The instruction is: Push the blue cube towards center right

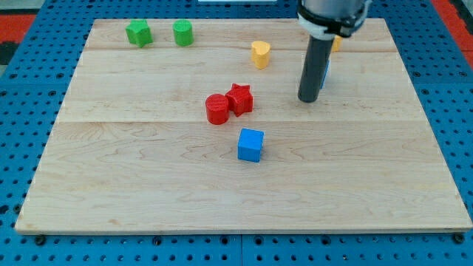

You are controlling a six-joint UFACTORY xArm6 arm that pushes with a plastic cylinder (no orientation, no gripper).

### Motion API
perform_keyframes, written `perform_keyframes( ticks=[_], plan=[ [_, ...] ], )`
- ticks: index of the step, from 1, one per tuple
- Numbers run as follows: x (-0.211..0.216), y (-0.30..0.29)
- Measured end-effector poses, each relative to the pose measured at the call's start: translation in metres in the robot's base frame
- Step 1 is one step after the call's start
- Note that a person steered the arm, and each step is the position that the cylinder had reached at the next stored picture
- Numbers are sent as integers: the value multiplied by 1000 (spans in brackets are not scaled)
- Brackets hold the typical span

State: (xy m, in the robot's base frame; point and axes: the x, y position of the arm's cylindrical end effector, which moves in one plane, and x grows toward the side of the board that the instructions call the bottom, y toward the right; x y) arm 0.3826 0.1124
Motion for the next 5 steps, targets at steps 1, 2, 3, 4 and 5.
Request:
perform_keyframes(
  ticks=[1, 2, 3, 4, 5],
  plan=[
    [-27, 11],
    [-27, 12],
    [-28, 25],
    [-28, 79],
    [-17, 71]
  ],
)
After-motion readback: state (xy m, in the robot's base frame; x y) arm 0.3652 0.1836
